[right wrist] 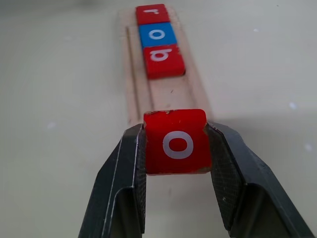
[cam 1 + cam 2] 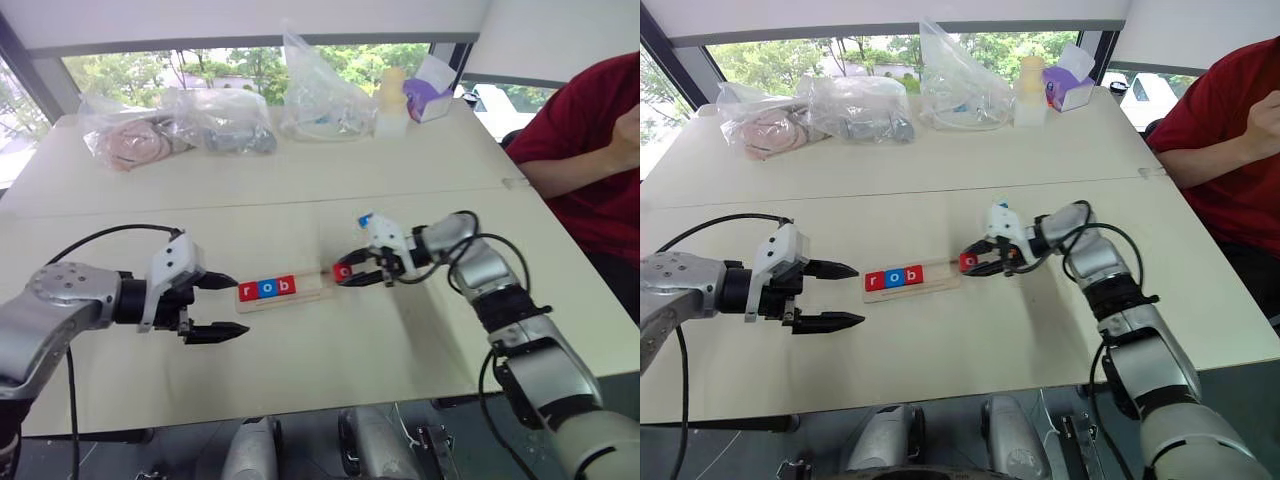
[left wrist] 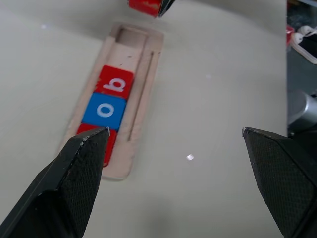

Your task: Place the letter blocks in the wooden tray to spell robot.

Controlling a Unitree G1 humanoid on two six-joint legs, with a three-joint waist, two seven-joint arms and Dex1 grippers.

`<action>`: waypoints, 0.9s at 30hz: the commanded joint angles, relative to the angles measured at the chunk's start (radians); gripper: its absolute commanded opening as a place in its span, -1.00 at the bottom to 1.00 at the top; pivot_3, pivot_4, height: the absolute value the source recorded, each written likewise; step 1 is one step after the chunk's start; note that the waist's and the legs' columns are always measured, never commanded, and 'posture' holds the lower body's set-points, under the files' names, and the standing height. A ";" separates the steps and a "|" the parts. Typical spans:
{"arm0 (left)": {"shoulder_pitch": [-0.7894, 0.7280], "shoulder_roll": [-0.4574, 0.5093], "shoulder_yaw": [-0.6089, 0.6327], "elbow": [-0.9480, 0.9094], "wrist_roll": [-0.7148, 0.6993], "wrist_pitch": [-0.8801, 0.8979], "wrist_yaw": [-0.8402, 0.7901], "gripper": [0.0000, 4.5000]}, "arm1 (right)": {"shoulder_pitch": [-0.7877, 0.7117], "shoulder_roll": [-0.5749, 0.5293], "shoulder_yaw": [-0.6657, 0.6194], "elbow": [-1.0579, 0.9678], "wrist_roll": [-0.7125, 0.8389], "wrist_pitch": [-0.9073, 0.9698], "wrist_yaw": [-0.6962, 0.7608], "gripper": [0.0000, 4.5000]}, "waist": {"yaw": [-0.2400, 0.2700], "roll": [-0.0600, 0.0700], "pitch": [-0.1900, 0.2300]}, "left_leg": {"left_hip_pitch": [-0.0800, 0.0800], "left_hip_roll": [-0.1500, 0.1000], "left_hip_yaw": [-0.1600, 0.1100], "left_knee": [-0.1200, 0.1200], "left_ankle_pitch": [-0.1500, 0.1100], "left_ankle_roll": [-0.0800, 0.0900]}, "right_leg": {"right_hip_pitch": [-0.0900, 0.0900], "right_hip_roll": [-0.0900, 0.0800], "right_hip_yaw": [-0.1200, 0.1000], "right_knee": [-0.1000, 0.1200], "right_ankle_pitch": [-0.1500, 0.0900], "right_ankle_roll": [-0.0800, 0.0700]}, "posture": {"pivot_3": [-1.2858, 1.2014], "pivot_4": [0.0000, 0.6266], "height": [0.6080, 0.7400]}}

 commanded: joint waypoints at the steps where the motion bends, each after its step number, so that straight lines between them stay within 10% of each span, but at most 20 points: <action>1: -0.008 -0.002 0.005 0.002 0.016 -0.028 0.002 1.00 | -0.060 0.038 -0.001 0.012 -0.026 0.038 -0.077 -0.47 | 0.001 0.000 0.000 | -0.001 0.000 0.001 0.000 0.000 0.000 | 0.000 0.000 0.000 0.000 0.000 0.000 | 0.03 -0.52 0.97; 27: 0.027 -0.040 0.008 -0.026 0.022 -0.019 0.059 1.00 | -0.077 0.139 0.089 0.084 -0.076 -0.028 -0.046 -0.47 | -0.001 0.000 0.000 | -0.001 0.000 0.003 0.000 0.000 0.000 | -0.002 0.000 0.003 0.000 0.000 0.000 | 0.03 -0.52 0.97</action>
